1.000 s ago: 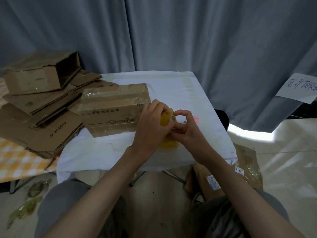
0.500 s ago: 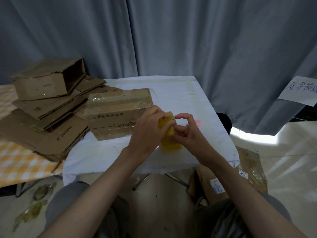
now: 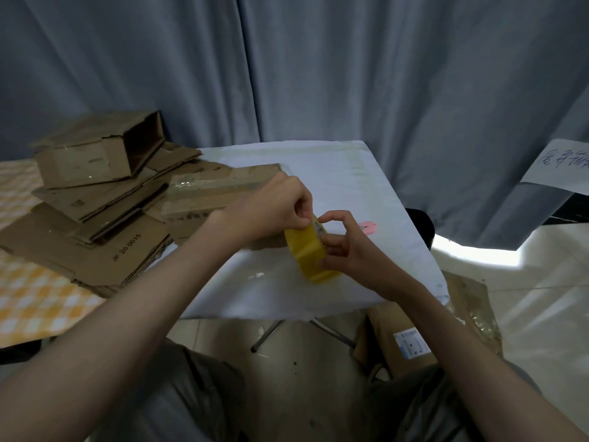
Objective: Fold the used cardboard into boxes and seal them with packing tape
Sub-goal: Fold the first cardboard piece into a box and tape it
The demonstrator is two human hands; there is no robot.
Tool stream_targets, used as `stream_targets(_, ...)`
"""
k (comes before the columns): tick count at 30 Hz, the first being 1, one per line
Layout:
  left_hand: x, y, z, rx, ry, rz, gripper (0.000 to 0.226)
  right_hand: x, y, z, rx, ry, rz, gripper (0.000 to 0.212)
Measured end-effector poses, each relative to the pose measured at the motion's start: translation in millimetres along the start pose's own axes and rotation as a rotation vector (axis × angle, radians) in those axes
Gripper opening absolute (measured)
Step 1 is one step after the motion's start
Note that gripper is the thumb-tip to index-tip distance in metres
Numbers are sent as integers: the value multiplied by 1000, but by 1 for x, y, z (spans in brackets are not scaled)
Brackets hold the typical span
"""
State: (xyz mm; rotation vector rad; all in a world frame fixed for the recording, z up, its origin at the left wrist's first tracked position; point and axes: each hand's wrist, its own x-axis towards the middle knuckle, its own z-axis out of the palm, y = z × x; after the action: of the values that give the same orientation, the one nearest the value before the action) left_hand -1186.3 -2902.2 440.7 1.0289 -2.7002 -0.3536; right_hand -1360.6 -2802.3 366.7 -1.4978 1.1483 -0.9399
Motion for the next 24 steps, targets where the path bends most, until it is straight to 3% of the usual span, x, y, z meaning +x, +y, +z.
stream_targets(17,-2,-3,12,112,-48,76,17,-2,-7,3,0,-15,27,55)
stream_targets(20,-11,-4,18,7,28,79,19,-5,-7,2,10,-3,33,55)
stream_targets(24,-29,-7,30,-185,247,45,18,-8,-1,0,55,68,39,55)
